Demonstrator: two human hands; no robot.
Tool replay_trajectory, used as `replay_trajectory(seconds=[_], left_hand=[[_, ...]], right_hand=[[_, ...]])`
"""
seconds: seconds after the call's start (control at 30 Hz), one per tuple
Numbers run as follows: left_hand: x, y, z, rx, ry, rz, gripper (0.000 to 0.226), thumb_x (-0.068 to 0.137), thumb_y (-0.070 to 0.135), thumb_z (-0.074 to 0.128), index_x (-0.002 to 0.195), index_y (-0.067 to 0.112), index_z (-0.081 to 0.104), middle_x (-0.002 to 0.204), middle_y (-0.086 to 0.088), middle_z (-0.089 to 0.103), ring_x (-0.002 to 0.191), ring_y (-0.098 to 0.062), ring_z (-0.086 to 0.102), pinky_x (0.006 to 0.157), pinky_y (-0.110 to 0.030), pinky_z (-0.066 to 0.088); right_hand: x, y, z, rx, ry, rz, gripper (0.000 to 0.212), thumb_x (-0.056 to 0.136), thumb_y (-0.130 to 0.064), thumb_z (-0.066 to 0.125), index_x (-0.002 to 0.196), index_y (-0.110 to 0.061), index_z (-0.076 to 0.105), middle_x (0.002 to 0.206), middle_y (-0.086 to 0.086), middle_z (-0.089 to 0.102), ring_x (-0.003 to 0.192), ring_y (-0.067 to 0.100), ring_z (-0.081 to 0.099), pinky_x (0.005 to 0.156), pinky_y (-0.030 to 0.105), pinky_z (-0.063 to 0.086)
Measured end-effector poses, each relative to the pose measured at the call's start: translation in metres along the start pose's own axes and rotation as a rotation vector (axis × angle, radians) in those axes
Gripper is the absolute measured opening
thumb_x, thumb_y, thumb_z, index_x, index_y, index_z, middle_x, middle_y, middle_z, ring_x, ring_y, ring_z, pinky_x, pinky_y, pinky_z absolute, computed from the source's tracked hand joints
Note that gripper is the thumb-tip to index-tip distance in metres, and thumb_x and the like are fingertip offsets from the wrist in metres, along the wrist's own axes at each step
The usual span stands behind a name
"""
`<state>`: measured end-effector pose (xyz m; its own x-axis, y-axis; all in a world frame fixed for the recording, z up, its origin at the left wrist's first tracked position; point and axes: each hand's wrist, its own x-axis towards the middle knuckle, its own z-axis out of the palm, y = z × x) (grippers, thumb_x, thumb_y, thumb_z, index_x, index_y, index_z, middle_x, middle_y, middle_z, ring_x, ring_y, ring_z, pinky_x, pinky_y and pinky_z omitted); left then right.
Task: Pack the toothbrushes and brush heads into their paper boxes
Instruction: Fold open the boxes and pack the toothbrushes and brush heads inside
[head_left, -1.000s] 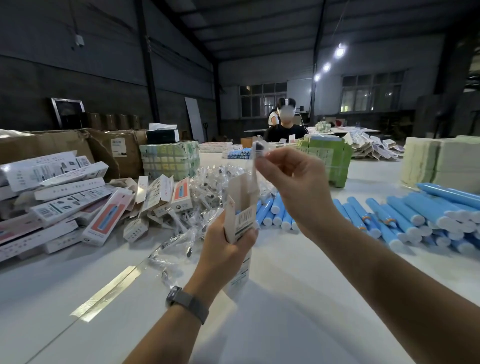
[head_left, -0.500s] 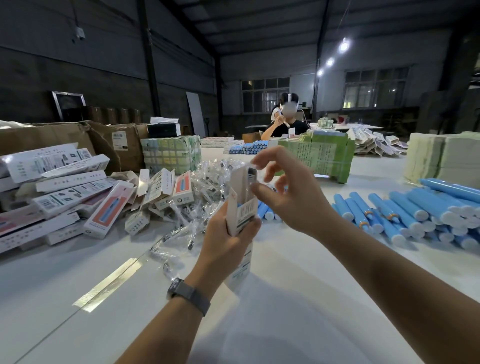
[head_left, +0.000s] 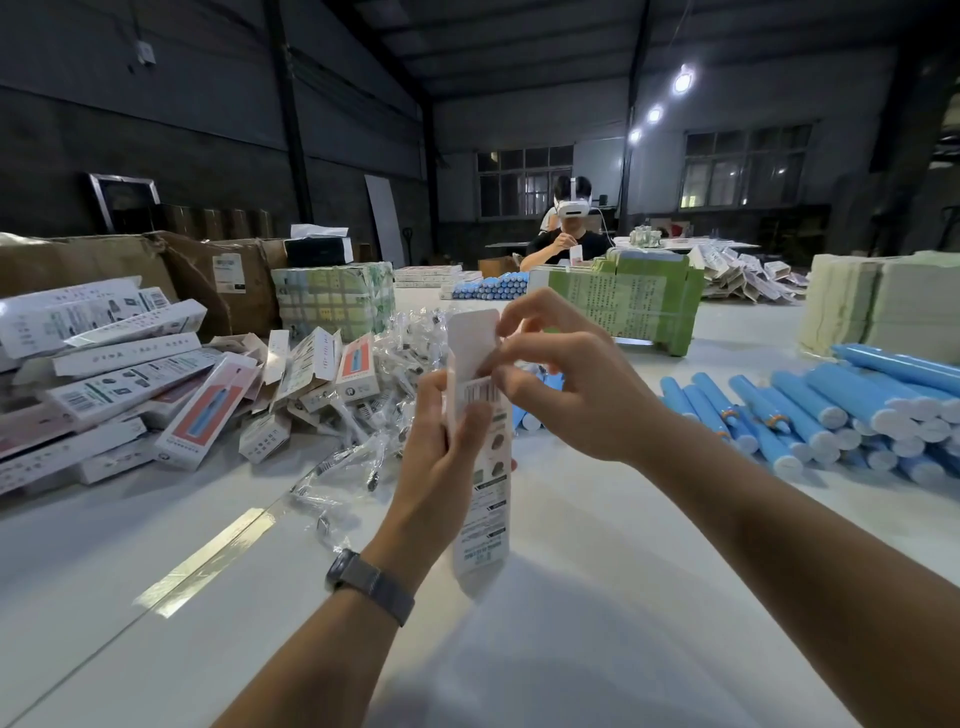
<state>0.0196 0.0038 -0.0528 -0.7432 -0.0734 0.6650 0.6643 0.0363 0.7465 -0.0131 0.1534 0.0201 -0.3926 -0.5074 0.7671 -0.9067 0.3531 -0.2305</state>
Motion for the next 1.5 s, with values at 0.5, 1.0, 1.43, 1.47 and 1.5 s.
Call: replay_trajectory(seconds=[0.5,1.0,1.43,1.47,1.5], left_hand=[[-0.001,0.003,0.006,0.156,0.083,0.209,0.032,0.104,0.014,0.043,0.127,0.030,0.028,0.111,0.031,0.063,0.092,-0.024,0.068,0.066,-0.044,0.064],[-0.004,0.006,0.010,-0.022,0.009,0.105,0.016,0.100,0.027,0.045,0.110,0.038,0.040,0.099,0.012,0.064,0.074,-0.030,0.070,0.060,-0.038,0.061],[-0.005,0.003,0.010,-0.011,-0.023,0.104,0.028,0.100,0.023,0.049,0.123,0.035,0.038,0.102,0.005,0.068,0.072,-0.034,0.073,0.059,-0.039,0.061],[-0.004,0.003,0.010,0.004,-0.018,0.120,0.026,0.100,0.022,0.050,0.121,0.033,0.040,0.103,0.005,0.068,0.074,-0.033,0.073,0.059,-0.043,0.062],[-0.004,0.003,0.010,0.025,-0.006,0.134,0.025,0.099,0.023,0.051,0.119,0.035,0.041,0.104,0.008,0.068,0.077,-0.031,0.073,0.060,-0.048,0.062]], right_hand=[[-0.008,0.023,0.009,0.646,-0.014,0.255,0.043,0.090,-0.005,0.068,0.123,-0.028,0.054,0.108,0.005,0.063,0.081,0.015,0.062,0.065,0.022,0.050],[-0.006,0.016,0.001,0.723,0.028,0.211,0.030,0.075,0.005,0.070,0.093,-0.018,0.067,0.102,-0.007,0.066,0.102,0.016,0.062,0.082,0.034,0.054],[-0.001,0.009,-0.004,0.488,-0.037,0.146,0.014,0.088,-0.012,0.071,0.093,-0.025,0.069,0.084,-0.007,0.064,0.087,0.011,0.062,0.080,0.037,0.055],[-0.002,0.010,-0.004,0.472,-0.061,0.147,0.016,0.088,-0.012,0.071,0.098,-0.025,0.069,0.088,-0.006,0.063,0.089,0.013,0.060,0.080,0.036,0.055],[-0.002,0.010,-0.003,0.465,-0.084,0.144,0.016,0.089,-0.012,0.070,0.100,-0.023,0.069,0.092,-0.004,0.062,0.090,0.017,0.059,0.080,0.036,0.054]])
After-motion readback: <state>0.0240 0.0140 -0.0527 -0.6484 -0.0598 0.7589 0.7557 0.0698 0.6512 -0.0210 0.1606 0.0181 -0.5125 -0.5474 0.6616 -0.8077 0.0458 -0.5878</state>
